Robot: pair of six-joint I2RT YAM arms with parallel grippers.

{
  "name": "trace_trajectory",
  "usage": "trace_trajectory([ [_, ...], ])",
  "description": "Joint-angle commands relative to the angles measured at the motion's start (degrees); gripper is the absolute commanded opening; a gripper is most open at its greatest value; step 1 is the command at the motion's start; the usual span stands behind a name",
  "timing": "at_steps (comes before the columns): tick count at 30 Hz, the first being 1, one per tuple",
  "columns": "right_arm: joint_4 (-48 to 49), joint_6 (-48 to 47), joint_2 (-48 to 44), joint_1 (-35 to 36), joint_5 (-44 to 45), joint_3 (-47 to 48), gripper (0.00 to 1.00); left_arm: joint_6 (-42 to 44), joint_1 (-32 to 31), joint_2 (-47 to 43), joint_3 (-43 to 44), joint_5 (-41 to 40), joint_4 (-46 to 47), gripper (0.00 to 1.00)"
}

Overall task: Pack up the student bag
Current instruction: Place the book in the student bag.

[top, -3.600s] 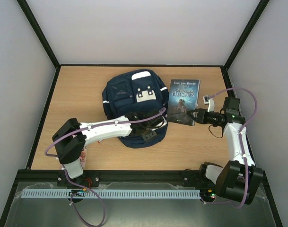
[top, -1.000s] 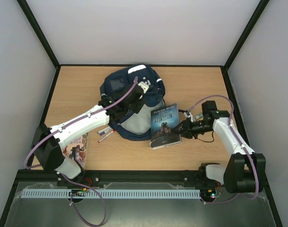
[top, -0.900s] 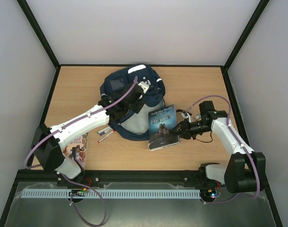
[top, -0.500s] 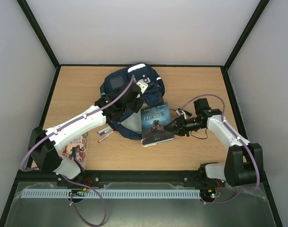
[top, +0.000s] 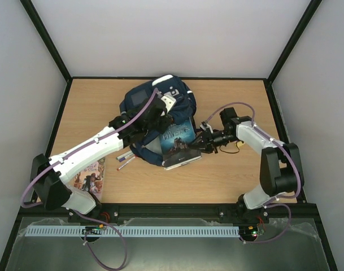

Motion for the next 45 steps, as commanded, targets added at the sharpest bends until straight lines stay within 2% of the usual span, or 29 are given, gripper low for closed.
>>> trace_trajectory([
  [1, -4.74, -5.60, 3.36, 2.07, -8.57, 6.54, 0.01, -1.21, -0.94, -4.40, 5.24, 0.88, 4.96, 0.02],
  [5, -7.89, -9.32, 7.92, 2.52, -8.46, 11.65, 0.01, -0.90, -1.23, -5.00, 5.63, -0.17, 4.24, 0.02],
  [10, -7.16, -10.00, 13.77, 2.83, -8.90, 16.82, 0.01, -0.96, -1.40, -5.69, 6.75, -0.25, 2.31, 0.02],
  [20, -1.54, -7.43, 23.31, 3.34, -6.25, 18.71, 0.01, 0.65, -1.54, -6.73, 6.14, -1.48, 1.71, 0.02],
  [21, -0.92, -6.77, 23.76, 3.31, -4.90, 18.70, 0.02, 0.72, -1.54, -6.82, 5.89, -1.49, 1.61, 0.02],
  [22, -0.37, -6.41, 23.84, 3.35, -3.46, 18.65, 0.10, 0.85, -1.56, -6.98, 5.53, -1.51, 1.62, 0.02],
  [23, 0.05, -6.28, 23.78, 3.32, -2.63, 18.44, 0.23, 0.92, -1.58, -7.22, 5.12, -1.61, 1.88, 0.02],
  [25, 0.29, -6.43, 23.01, 3.37, -1.09, 18.06, 0.40, 0.95, -1.54, -7.73, 4.19, -1.80, 2.30, 0.02],
  [33, 0.38, -8.76, 14.19, 3.36, 14.54, 13.84, 0.63, 0.55, -1.54, -10.23, 0.52, -0.60, 3.79, 0.03],
  [36, -0.75, -11.36, 10.38, 3.34, 23.25, 13.40, 0.66, 0.18, -1.54, -11.37, -1.29, -0.32, 4.57, 0.02],
  [39, -0.85, -14.01, 6.02, 3.36, 27.82, 11.57, 0.67, -0.10, -1.54, -12.73, -3.06, -0.21, 4.98, 0.02],
  [42, -0.62, -19.38, 2.26, 3.45, 30.42, 8.87, 0.63, -0.10, -1.46, -14.25, -5.31, -0.15, 5.67, 0.02],
  [45, 0.59, -28.77, -1.93, 3.50, 34.66, 5.40, 0.57, -0.73, -1.33, -16.26, -8.27, 0.28, 7.60, 0.02],
])
